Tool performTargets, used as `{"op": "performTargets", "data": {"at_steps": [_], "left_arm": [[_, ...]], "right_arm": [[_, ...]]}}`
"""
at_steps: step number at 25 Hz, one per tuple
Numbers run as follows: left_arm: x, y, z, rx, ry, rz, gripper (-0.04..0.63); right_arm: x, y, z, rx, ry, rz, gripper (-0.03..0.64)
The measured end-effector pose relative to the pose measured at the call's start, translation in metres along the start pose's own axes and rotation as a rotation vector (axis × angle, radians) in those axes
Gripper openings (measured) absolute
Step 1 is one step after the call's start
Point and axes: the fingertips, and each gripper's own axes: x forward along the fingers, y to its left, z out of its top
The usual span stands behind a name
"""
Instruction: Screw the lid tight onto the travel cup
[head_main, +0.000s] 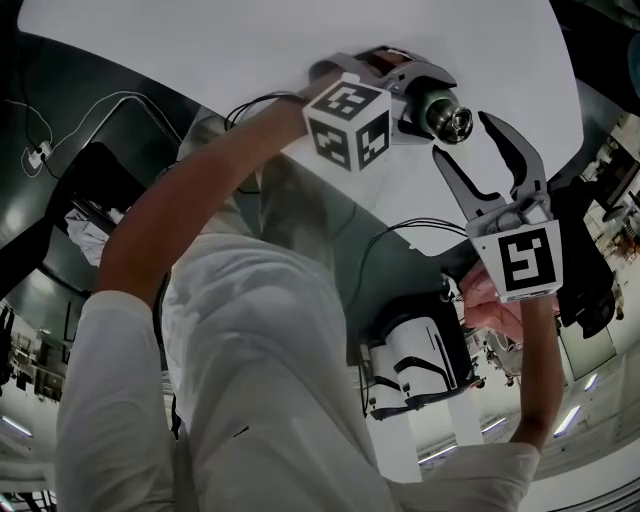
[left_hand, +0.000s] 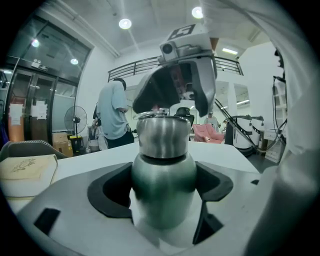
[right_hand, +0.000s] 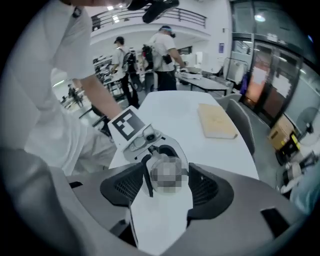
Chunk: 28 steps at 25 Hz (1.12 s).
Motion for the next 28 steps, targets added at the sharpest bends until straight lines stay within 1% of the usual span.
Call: {"op": "performTargets", "data": {"at_steps": [2, 5, 7, 9, 11, 15, 17, 18, 20, 22, 23, 28], "left_arm": [[0.0, 0.0, 0.0, -0.002, 0.003, 0.0, 0.371], [0.001, 0.0, 0.0, -0.003, 0.007, 0.0, 0.371], [0.001, 0.001, 0.0, -0.004, 0.008, 0.0, 0.371], [0.001, 0.0, 0.0, -0.005, 0.007, 0.0, 0.371], [0.001, 0.0, 0.0, -0.005, 0.004, 0.0, 0.371], [0.0, 0.0, 0.0, -0.007, -0.001, -0.001, 0.371], [-0.001, 0.0, 0.0, -0.006, -0.001, 0.001, 0.371], [-0.001, 0.0, 0.0, -0.006, 0.0, 0.003, 0.371], [-0.001, -0.001, 0.001, -0.006, -0.001, 0.004, 0.371], [-0.001, 0.0, 0.001, -0.005, -0.002, 0.004, 0.371], [-0.001, 0.0, 0.001, -0.006, -0.001, 0.004, 0.371], [0.0, -0.001, 0.001, -0.009, 0.003, 0.005, 0.371]], "right_arm": [[-0.002, 0.003, -0.001, -0.188, 0.062, 0.064, 0.257], [-0.004, 0.007, -0.005, -0.505, 0.148, 0.164, 0.258], [-0.003, 0.009, -0.006, -0.67, 0.18, 0.219, 0.258], [-0.001, 0.009, -0.009, -0.803, 0.21, 0.268, 0.263], [0.003, 0.01, -0.012, -0.911, 0.242, 0.311, 0.265], [0.009, 0.015, -0.016, -1.046, 0.278, 0.389, 0.267], [0.014, 0.014, -0.018, -1.115, 0.297, 0.395, 0.263], [0.016, 0.012, -0.019, -1.14, 0.303, 0.388, 0.241], [0.017, 0.011, -0.019, -1.139, 0.31, 0.377, 0.236], [0.018, 0.01, -0.018, -1.076, 0.308, 0.353, 0.235], [0.018, 0.009, -0.017, -1.021, 0.298, 0.335, 0.235], [0.018, 0.005, -0.013, -0.667, 0.225, 0.208, 0.235]]}}
